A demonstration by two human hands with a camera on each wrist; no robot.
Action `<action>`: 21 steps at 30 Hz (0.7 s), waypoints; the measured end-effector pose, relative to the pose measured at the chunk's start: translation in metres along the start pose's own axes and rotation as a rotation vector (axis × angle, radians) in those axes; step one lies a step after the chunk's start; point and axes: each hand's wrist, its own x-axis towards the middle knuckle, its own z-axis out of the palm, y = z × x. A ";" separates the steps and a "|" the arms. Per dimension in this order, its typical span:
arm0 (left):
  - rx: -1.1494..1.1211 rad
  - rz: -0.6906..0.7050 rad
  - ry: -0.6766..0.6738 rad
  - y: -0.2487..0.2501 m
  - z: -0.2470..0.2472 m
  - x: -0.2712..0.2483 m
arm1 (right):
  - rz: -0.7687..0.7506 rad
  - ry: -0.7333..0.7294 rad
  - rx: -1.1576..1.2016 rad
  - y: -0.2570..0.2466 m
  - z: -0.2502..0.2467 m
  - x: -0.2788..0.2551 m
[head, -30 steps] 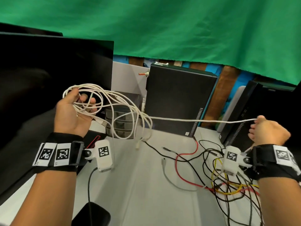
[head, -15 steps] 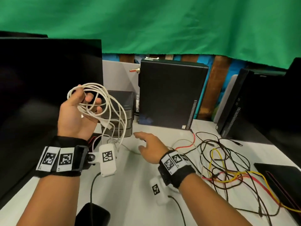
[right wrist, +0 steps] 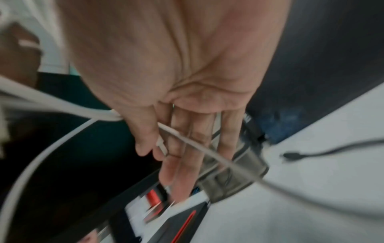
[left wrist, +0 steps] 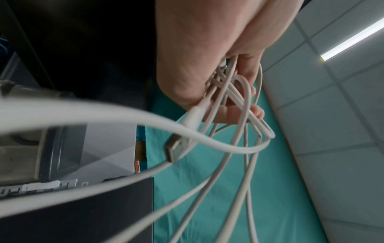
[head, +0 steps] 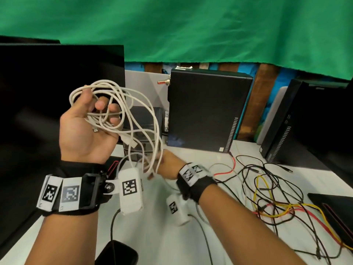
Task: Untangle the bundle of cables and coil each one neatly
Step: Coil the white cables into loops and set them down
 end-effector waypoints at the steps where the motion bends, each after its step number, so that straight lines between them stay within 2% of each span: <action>1: -0.011 0.002 0.003 0.002 -0.005 0.001 | 0.037 0.035 0.038 0.001 -0.017 -0.008; 3: -0.031 0.006 0.028 0.007 -0.016 0.005 | 0.121 0.150 0.003 0.008 -0.055 -0.026; 5: -0.028 0.012 0.081 0.012 -0.027 0.009 | 0.192 0.149 -0.018 0.015 -0.096 -0.050; 7: -0.003 0.022 0.126 0.014 -0.032 0.011 | 0.202 0.148 0.160 0.028 -0.134 -0.073; 8: 0.017 0.025 0.145 0.014 -0.034 0.012 | 0.187 0.202 0.258 0.037 -0.151 -0.085; 10: 0.066 0.006 0.163 0.013 -0.034 0.013 | 0.190 0.431 0.356 0.052 -0.186 -0.107; 13: 0.102 -0.025 0.160 0.009 -0.032 0.016 | 0.251 0.866 0.394 0.070 -0.230 -0.135; 14: 0.105 -0.028 0.157 0.008 -0.030 0.016 | 0.272 0.960 0.403 0.073 -0.240 -0.143; 18: 0.140 -0.052 0.103 -0.001 -0.022 0.014 | 0.290 1.131 0.408 0.075 -0.261 -0.171; 21: 0.153 -0.102 0.078 -0.012 -0.012 0.011 | 0.361 1.176 0.348 0.079 -0.275 -0.179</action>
